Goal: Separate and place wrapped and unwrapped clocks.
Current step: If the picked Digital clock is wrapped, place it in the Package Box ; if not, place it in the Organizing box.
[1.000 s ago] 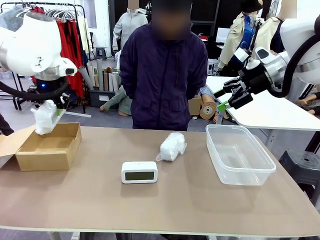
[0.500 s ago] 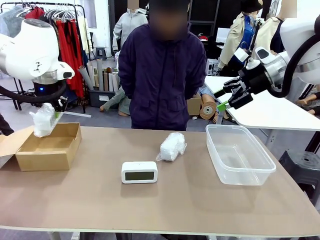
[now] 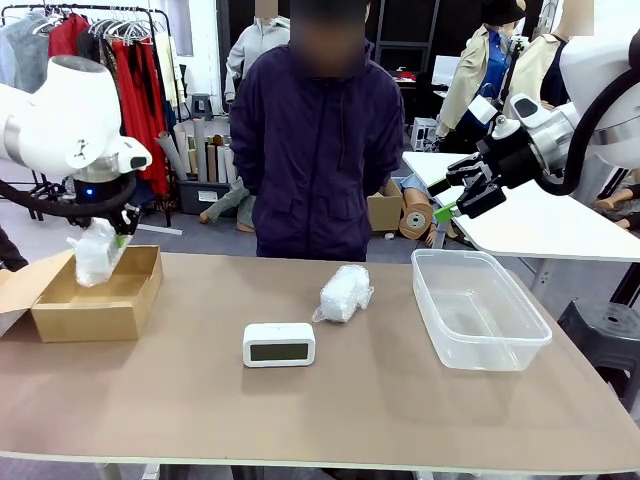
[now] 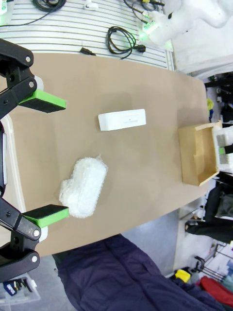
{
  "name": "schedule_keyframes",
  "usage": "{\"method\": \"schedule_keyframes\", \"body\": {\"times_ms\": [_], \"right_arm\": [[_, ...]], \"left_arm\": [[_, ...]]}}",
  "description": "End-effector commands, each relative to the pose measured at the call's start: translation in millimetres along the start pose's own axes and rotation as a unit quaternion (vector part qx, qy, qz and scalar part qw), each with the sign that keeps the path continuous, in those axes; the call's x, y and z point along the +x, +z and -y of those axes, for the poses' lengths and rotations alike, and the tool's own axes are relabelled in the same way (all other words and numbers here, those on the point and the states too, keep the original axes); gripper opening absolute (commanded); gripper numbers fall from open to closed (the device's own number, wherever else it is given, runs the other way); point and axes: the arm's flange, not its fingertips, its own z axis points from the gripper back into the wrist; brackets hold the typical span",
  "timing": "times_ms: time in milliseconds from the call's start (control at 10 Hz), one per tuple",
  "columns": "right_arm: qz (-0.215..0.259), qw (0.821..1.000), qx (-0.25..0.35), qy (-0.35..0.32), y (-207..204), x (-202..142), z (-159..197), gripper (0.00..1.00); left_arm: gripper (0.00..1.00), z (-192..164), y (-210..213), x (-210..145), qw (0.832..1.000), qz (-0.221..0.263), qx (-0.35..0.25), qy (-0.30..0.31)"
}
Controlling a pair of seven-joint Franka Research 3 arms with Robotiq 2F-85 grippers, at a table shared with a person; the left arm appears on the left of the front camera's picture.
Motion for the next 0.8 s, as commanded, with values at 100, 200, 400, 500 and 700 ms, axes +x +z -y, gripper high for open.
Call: {"method": "schedule_keyframes", "body": {"times_ms": [100, 200, 400, 500, 700], "right_arm": [[0.005, 1.000, 0.000, 0.002, 0.7, 1.8, 0.0, 1.00], [0.005, 1.000, 0.000, 0.002, 0.7, 1.8, 0.0, 1.00], [0.005, 1.000, 0.000, 0.002, 0.7, 1.8, 0.0, 1.00], [0.005, 1.000, 0.000, 0.002, 0.7, 1.8, 0.0, 1.00], [0.005, 1.000, 0.000, 0.002, 0.7, 1.8, 0.0, 1.00]], "left_arm": [[0.00, -15.1, -45.1, -0.6, 0.999, 0.021, -0.006, 0.039], [0.00, -19.6, -54.9, -1.1, 0.999, 0.026, 0.005, 0.042], [0.00, -32.4, -74.1, 1.4, 0.999, 0.026, 0.021, 0.035], [0.00, -38.8, -83.4, 0.6, 0.999, 0.019, 0.021, 0.030], [0.00, -46.3, -98.6, -0.5, 1.000, -0.001, 0.020, 0.014]]}}
